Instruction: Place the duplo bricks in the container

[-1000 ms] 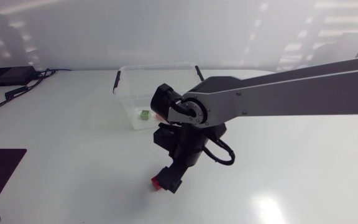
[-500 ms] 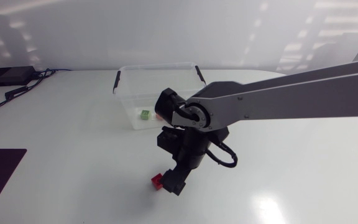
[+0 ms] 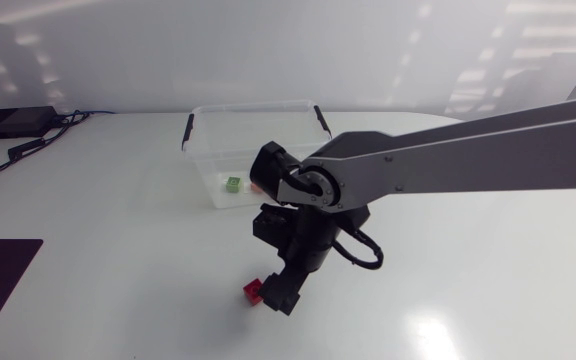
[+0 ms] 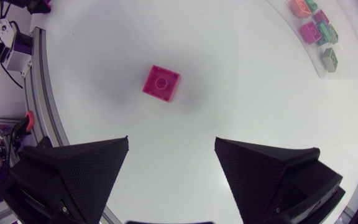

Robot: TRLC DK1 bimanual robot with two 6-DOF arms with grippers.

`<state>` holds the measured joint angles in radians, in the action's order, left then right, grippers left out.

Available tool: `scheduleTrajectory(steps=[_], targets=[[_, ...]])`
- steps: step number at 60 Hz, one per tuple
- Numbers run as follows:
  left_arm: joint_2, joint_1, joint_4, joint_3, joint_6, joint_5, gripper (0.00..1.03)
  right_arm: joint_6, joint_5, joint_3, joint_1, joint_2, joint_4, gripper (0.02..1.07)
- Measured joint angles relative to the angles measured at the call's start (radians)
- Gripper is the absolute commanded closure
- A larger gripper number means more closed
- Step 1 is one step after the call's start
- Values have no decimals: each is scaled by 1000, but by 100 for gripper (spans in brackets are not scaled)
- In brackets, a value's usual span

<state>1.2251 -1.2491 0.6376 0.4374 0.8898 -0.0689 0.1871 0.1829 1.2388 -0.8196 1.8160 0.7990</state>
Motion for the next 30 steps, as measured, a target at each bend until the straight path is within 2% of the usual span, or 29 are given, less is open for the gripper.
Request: scheduleTrajectory(steps=[5,17,26,30], targets=[[0,-1,-1,0,1,0,63,0,0,-9,4,-3,-13,7],[-8,-1,126,1,5,55,76,0,0,-17,12,-11,-15,9],[-71,4,221,23,13,92,76,0,0,-17,12,-19,-15,9],[-92,37,255,67,8,108,76,0,1,-17,12,-19,-15,9]])
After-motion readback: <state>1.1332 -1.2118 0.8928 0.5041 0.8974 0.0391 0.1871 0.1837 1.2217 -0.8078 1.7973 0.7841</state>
